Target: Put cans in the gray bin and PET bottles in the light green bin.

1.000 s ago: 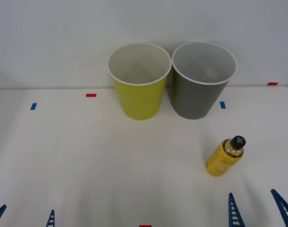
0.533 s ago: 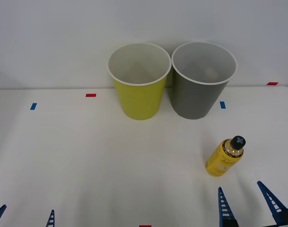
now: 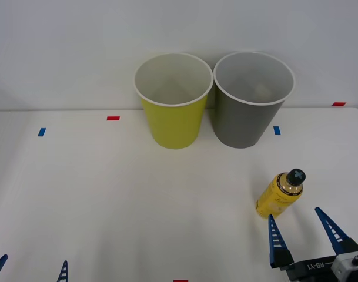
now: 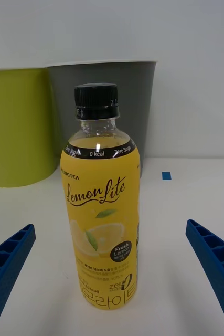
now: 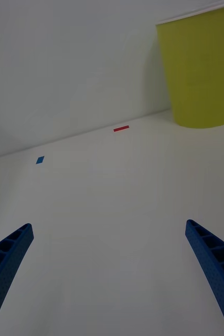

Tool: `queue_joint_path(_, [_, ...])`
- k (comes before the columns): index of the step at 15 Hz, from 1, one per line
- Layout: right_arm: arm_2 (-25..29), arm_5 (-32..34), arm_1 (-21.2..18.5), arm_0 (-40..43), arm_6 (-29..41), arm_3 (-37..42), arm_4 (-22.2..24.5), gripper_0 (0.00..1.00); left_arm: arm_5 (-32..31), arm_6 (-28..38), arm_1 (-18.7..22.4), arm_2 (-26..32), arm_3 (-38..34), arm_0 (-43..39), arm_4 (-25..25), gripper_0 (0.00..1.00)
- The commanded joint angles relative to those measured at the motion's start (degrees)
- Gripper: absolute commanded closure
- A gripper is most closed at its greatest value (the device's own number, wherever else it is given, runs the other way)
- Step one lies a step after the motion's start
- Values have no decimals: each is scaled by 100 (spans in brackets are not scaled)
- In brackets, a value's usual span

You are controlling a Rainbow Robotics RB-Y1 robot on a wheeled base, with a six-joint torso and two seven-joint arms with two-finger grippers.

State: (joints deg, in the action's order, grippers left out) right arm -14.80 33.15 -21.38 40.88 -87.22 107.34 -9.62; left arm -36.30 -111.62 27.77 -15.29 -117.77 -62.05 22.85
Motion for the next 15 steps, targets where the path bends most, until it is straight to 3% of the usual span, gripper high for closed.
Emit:
queue_joint_path(1, [4,-362,134,-247,3,-2,22,0,0,0,0,0,0,0,0,0])
queue_joint_path(15, [144,-1179,196,-1082,29,-2,-57,0,0,0,0,0,0,0,0,0])
